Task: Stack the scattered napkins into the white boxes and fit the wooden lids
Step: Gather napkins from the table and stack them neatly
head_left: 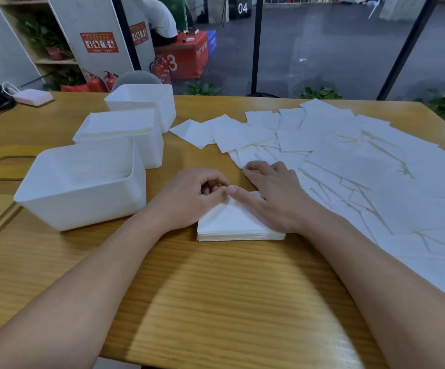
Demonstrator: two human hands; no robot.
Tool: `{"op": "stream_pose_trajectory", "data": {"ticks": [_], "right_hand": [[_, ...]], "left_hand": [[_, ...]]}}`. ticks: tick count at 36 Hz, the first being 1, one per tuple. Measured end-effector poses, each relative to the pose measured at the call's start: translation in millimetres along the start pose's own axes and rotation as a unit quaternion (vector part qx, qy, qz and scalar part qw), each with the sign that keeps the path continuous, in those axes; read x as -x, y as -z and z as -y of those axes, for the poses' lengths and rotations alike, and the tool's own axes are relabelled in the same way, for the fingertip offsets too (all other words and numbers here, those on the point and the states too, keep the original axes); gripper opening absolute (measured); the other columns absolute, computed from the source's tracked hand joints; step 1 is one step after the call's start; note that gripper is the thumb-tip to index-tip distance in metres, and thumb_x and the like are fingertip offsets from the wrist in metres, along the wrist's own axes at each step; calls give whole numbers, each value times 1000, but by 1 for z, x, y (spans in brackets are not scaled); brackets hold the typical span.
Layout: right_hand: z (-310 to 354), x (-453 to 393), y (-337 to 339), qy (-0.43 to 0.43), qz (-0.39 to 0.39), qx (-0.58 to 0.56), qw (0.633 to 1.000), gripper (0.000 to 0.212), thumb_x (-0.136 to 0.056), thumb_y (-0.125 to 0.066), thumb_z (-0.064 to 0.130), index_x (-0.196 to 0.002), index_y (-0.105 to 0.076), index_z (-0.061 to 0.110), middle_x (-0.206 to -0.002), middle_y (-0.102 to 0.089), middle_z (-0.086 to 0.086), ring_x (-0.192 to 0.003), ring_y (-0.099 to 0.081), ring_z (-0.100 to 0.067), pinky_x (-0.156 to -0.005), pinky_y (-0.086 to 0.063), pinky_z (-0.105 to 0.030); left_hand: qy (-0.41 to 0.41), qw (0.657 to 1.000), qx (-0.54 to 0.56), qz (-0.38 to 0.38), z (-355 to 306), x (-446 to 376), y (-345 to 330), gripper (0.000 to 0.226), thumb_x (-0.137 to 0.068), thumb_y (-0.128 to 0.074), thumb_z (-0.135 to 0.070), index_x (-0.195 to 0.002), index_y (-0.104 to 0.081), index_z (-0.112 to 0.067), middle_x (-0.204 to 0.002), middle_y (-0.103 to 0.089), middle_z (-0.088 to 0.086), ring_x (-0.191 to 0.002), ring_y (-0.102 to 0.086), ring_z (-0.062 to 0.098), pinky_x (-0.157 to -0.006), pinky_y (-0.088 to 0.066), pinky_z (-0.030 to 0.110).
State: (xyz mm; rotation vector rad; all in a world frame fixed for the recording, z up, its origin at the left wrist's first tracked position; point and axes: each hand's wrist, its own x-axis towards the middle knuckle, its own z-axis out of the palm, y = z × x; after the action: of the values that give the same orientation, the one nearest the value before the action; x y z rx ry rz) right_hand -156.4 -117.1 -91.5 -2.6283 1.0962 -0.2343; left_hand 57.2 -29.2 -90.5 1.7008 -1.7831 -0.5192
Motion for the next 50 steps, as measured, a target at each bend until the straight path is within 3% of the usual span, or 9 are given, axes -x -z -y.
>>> {"op": "stream_pose_trajectory", "data": {"ticks": [11, 17, 24, 30, 35, 40, 43, 46, 50], "right_hand": [[-2, 36, 25, 100, -38, -186, 977, 28, -99, -69, 56, -115, -82, 37, -125, -70, 27, -133, -52, 2, -108, -45, -25], [0, 40, 36, 75, -109, -250, 959, 15, -98, -76, 45, -110, -83, 39, -123, -71, 27, -130, -59, 0, -99, -53, -30], [-5, 36, 29, 13, -185, -271, 945, 14, -86, -90, 39, -86, -78, 32, -96, -77, 14, -91, -70, 2, -82, -55, -35], [-5, 33, 27, 28, -183, -226, 956, 65, -77, -95, 45, -130, -58, 35, -117, -68, 19, -112, -64, -7, -96, -50, -27], [-3, 34, 24, 62, -238, -170, 954, 11, -100, -76, 30, -111, -77, 28, -94, -71, 17, -91, -62, -12, -78, -47, -32], [2, 38, 32, 54, -281, -240, 928, 11, -104, -71, 21, -96, -77, 22, -84, -70, 8, -84, -64, -15, -68, -41, -18], [2, 37, 38, 41, -250, -313, 915, 12, -104, -71, 20, -96, -78, 25, -80, -71, 2, -73, -63, -19, -60, -48, -28], [-3, 36, 42, 10, -209, -358, 910, 9, -102, -73, 21, -104, -79, 28, -70, -63, -10, -66, -56, -34, -63, -50, -46], [-12, 36, 41, -27, -83, -339, 937, 15, -98, -73, 17, -108, -76, 29, -59, -53, 4, -56, -49, -16, -62, -42, -30]], "left_hand": [[11, 995, -41, -88, 7, -4, 7, 47, -94, -85, -31, -135, -67, -45, -125, -55, -21, -118, -53, 1, -95, -44, 20], [2, 993, -88, -79, 14, -5, 5, 26, -98, -78, -23, -121, -78, -37, -135, -58, -19, -136, -43, 10, -117, -43, 45], [-8, 989, -53, -135, 7, -4, 11, 8, -107, -67, -32, -104, -75, -34, -110, -70, -23, -116, -56, 5, -105, -47, 38], [-54, 987, -43, -144, -3, 0, 10, 11, -106, -68, -29, -107, -78, -31, -100, -70, -24, -106, -61, 2, -93, -50, 34], [-75, 983, -5, -170, -10, 3, 12, 14, -105, -73, -27, -116, -80, -30, -109, -75, -20, -111, -65, 5, -96, -53, 31], [-62, 971, 138, -187, -15, 3, 19, 6, -102, -78, -25, -107, -81, -25, -92, -77, 2, -87, -72, 30, -78, -60, 53], [-60, 969, 192, -144, -15, 3, 25, 21, -102, -78, -21, -122, -77, -26, -72, -56, 28, -65, -50, 46, -60, -45, 47], [-42, 973, 205, -103, -17, 6, 28, 32, -105, -73, -19, -135, -70, -30, -59, -37, 17, -53, -30, 28, -53, -30, 33], [-13, 981, 187, -54, -23, 11, 31, 42, -106, -69, -13, -141, -64, -35, -58, -35, 22, -41, -31, 17, -43, -31, 25]]}}
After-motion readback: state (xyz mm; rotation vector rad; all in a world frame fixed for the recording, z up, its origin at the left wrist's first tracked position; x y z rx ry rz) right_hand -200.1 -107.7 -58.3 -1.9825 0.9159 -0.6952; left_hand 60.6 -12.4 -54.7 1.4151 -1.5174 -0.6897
